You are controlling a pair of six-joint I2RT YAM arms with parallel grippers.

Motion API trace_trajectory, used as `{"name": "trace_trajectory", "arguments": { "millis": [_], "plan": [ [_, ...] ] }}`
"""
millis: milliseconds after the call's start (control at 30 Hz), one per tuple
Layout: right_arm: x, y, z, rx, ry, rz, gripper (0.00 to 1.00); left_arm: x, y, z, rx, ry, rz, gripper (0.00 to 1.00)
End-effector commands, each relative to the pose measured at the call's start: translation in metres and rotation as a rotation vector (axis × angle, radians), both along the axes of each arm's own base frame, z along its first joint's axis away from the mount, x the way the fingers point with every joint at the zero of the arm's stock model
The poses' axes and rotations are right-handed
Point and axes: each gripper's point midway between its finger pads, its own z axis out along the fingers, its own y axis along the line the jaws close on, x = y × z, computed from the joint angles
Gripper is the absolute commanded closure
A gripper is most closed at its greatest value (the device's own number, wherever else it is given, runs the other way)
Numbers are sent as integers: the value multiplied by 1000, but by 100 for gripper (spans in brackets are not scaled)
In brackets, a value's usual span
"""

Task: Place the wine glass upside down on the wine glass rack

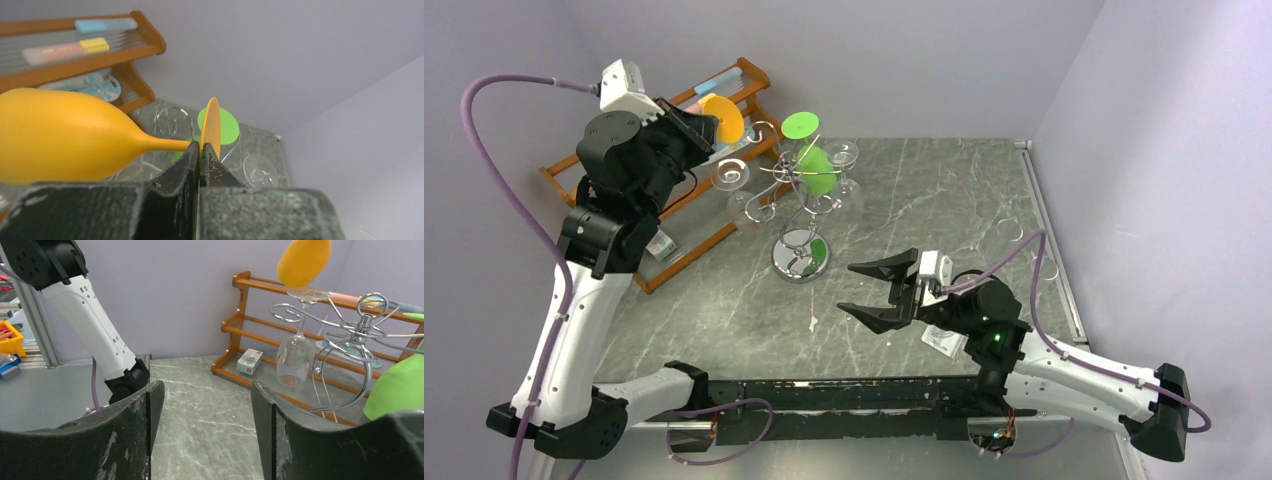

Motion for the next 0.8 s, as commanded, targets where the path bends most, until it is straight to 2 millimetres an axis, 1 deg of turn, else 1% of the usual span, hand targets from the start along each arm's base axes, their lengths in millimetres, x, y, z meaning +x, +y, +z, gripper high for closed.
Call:
{"name": "trace_trajectory", "arguments": {
  "millis": [0, 200, 333, 467, 533, 567, 767],
  "plan": [
    [-1, 0, 6, 8, -13, -1, 32, 10, -1, 33, 20, -134, 3, 95],
    [0, 6, 5, 3, -3, 16, 32, 33, -20, 19, 4, -100, -84, 95],
    [-1, 9, 7, 16, 26, 34, 32, 48, -27, 11, -11, -93, -138, 95],
    [-2, 6, 14, 61, 41, 34, 32, 59, -32, -6, -45, -53, -210, 95],
    [-6, 4, 16, 77, 38, 49, 31, 62, -29, -17, -77, -24, -230, 95],
    [-7, 4, 17, 80, 42, 54, 31, 64, -24, -20, -94, -14, -230, 95],
    [-8, 5, 15, 76, 59, 66, 31, 63, -13, -39, -182, 53, -250, 95]
  ]
}}
